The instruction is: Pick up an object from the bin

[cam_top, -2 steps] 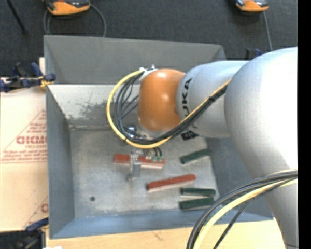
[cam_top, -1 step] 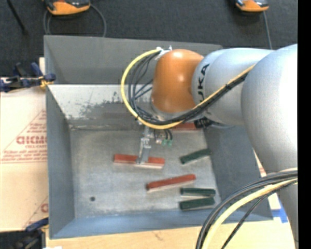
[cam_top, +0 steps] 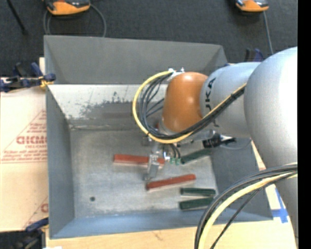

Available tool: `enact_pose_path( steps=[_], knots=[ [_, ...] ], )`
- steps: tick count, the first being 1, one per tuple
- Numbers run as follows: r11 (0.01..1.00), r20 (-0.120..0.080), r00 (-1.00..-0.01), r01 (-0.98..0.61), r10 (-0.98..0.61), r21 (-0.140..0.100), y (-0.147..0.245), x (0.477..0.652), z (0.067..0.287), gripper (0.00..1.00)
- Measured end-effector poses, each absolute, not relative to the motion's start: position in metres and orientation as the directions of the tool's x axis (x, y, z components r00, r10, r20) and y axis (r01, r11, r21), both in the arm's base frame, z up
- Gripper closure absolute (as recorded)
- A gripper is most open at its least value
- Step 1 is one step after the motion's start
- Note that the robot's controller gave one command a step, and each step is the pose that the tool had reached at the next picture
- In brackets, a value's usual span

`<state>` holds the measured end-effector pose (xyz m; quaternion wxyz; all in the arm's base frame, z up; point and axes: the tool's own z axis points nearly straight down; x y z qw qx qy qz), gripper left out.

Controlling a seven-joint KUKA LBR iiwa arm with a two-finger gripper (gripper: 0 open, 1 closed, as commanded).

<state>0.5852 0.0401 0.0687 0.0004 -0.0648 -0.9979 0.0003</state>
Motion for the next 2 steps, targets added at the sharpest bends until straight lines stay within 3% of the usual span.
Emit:
enact_pose_path(
  steps=[1, 2],
  knots=[
    [0.991, -0.006, -0.991, 0.130, 0.130, 0.002, 0.042, 0.588, 0.072, 1.00],
    [0.995, -0.010, -0.995, 0.103, 0.103, 0.003, 0.068, 0.551, 0.219, 1.00]
  ],
)
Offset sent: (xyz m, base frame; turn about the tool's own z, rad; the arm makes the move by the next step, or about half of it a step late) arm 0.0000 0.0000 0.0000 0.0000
